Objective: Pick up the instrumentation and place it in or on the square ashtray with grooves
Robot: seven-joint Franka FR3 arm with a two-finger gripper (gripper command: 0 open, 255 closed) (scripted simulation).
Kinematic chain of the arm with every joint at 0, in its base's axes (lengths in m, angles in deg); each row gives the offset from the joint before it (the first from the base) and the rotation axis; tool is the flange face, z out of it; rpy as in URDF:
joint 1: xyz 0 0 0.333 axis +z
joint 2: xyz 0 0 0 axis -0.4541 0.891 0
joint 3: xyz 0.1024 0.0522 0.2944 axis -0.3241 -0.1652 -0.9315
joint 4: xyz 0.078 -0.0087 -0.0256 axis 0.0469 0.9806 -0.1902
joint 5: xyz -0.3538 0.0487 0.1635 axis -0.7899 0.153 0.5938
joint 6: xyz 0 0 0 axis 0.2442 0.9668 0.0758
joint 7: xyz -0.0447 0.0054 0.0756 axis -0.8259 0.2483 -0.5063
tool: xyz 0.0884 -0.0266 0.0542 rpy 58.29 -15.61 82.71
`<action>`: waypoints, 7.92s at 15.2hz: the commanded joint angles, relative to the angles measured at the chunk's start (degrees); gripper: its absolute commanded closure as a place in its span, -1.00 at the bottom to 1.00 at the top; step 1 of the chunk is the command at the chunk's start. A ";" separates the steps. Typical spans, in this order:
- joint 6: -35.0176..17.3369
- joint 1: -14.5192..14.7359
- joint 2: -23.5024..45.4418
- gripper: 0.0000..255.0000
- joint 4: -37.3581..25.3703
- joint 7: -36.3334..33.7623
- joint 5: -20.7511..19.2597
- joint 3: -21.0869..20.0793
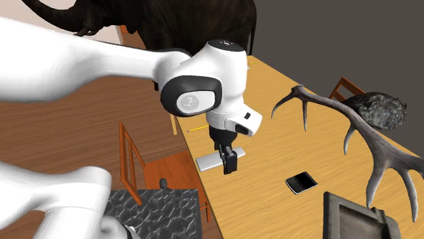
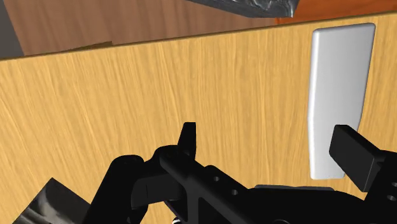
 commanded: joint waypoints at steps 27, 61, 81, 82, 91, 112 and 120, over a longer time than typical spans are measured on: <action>-24.77 2.51 27.57 -1.00 -1.24 -13.14 -5.22 -14.03; -5.73 3.20 17.08 1.00 -10.63 -9.43 -0.94 -11.47; -3.45 -8.71 37.75 1.00 -32.09 9.77 -10.54 0.97; -3.04 -9.16 39.17 1.00 -33.90 10.57 -10.88 1.42; 2.83 -12.52 53.94 1.00 -54.40 17.40 -13.35 4.81; 2.08 -14.45 70.94 1.00 -70.68 22.04 -14.99 6.97; 2.10 -14.44 70.96 1.00 -70.71 22.04 -14.99 6.97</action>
